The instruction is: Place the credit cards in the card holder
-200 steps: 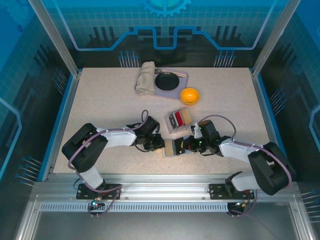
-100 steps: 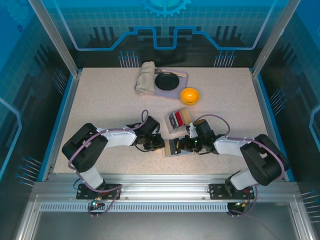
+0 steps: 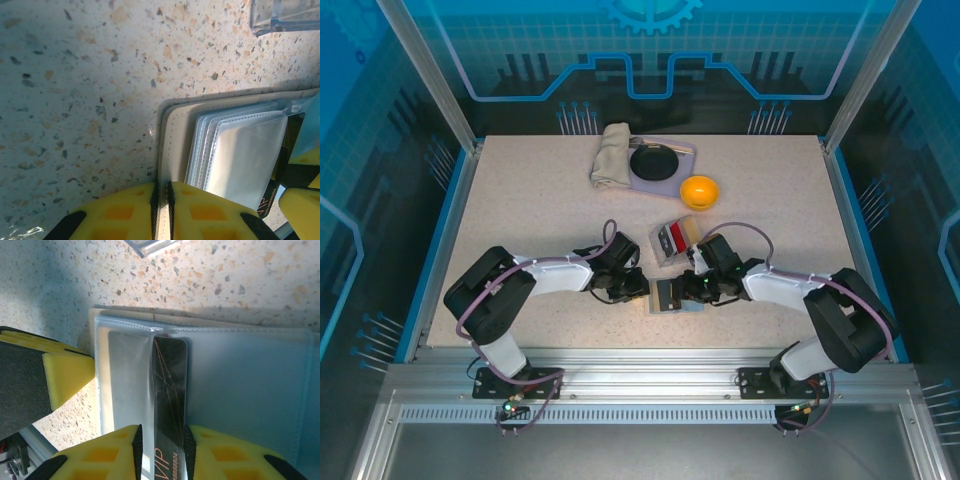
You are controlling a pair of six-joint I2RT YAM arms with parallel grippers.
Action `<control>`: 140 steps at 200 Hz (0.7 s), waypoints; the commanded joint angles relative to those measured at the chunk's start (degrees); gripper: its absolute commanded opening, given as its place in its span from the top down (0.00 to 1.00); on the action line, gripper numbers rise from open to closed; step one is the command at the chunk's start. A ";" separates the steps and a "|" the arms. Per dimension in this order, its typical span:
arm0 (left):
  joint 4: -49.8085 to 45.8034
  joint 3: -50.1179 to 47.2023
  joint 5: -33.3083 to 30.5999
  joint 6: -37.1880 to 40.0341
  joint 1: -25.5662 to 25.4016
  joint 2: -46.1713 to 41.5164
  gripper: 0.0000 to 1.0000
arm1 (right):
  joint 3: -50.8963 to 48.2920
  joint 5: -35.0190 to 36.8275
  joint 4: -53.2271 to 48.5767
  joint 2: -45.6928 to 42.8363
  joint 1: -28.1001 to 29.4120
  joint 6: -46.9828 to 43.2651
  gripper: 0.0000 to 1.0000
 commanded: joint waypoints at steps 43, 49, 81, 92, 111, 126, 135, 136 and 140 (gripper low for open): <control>0.61 0.04 0.31 1.10 -0.48 1.94 0.83 | 2.11 -2.23 -0.21 2.49 1.57 -0.53 0.92; 0.66 0.02 0.32 1.10 -0.43 2.01 0.83 | 2.05 -2.82 0.32 2.70 1.76 -0.31 0.92; 1.02 0.09 0.66 1.02 -0.42 2.38 0.83 | 3.19 -4.71 2.46 4.20 2.85 0.34 0.91; 0.97 0.15 0.66 1.02 -0.42 2.42 0.83 | 3.55 -5.07 2.92 4.58 3.07 0.53 0.91; 0.39 0.25 0.31 1.16 -0.43 1.99 0.83 | 3.96 -3.88 1.79 4.44 3.17 0.76 0.90; 0.00 0.10 -0.26 1.28 -0.49 1.61 0.83 | 4.30 -1.74 -0.65 3.21 3.17 0.22 0.88; -0.16 -0.02 -0.48 1.23 -0.50 1.43 0.84 | 4.80 0.40 -3.37 2.25 3.17 -0.43 0.86; -0.21 -0.03 -0.52 1.26 -0.50 1.42 0.84 | 4.90 0.58 -3.72 2.20 3.17 -0.54 0.86; -0.26 -0.03 -0.58 1.28 -0.42 1.34 0.84 | 5.15 1.89 -5.23 1.70 3.12 -0.83 0.85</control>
